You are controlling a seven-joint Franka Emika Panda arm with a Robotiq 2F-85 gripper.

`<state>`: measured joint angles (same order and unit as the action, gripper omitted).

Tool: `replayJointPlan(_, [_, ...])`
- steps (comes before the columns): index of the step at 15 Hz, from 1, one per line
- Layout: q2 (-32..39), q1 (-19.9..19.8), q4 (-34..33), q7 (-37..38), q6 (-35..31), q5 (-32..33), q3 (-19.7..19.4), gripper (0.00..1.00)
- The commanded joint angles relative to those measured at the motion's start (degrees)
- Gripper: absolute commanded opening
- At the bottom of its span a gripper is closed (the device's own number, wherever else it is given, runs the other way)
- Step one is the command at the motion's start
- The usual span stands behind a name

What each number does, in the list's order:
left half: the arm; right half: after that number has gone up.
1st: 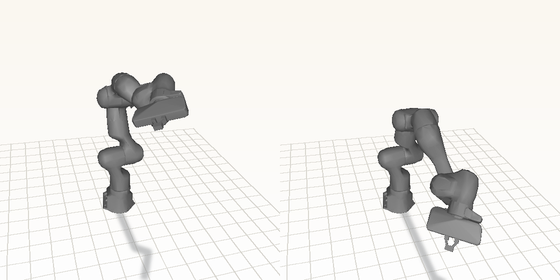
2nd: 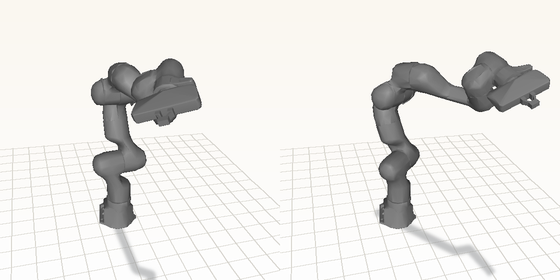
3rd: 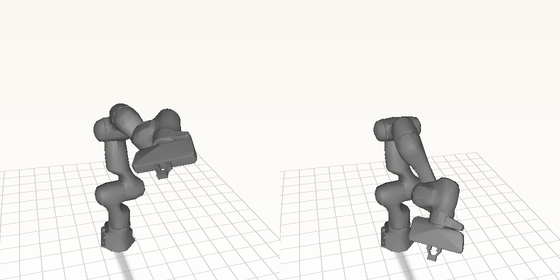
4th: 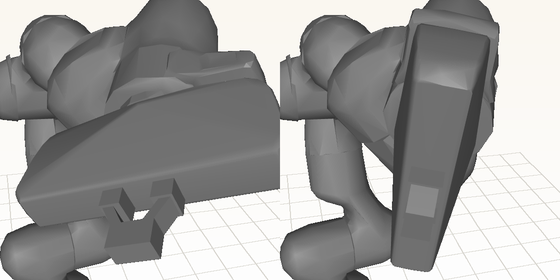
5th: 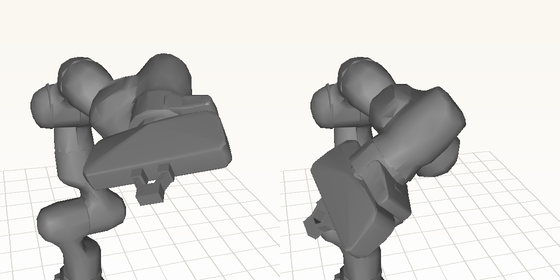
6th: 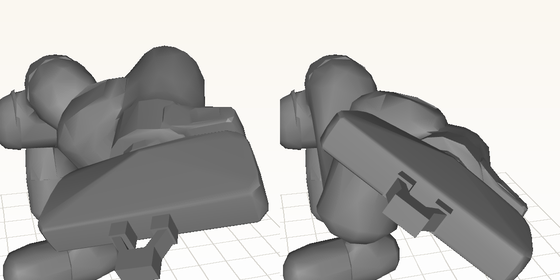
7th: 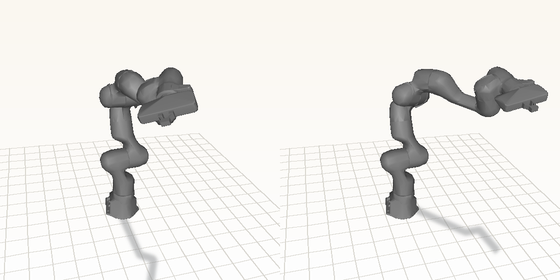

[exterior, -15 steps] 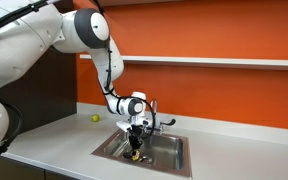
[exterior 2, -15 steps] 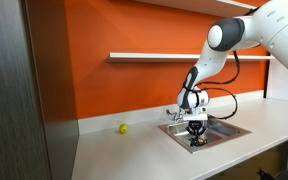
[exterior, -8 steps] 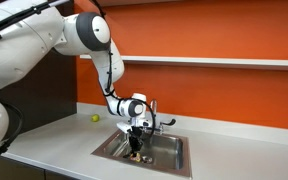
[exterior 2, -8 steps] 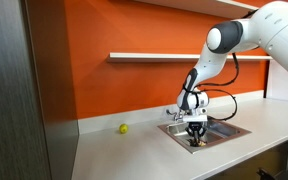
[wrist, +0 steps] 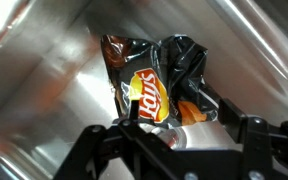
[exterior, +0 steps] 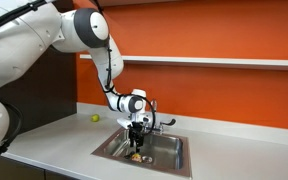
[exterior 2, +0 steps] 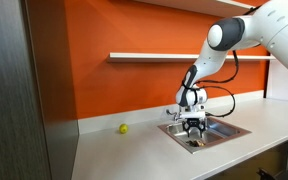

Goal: Pick up the object from the counter and put it in the sink

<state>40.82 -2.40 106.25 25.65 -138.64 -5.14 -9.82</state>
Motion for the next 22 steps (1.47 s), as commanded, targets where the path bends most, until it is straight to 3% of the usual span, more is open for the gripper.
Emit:
replayJointPlan(1, [-4.8, -0.1, 2.11, -5.47, 3.44, 1.11, 0.78, 1.0])
replayJointPlan(9, [-15.09, 0.01, 10.14, -19.33, 6.49, 5.28, 3.21, 1.0])
replayJointPlan(16, [-31.29, 3.39, 27.74, -16.15, 6.33, 9.39, 3.48, 1.0])
replayJointPlan(22, [-45.0, 3.66, 40.54, -14.04, 9.82, 10.98, 5.73, 1.0])
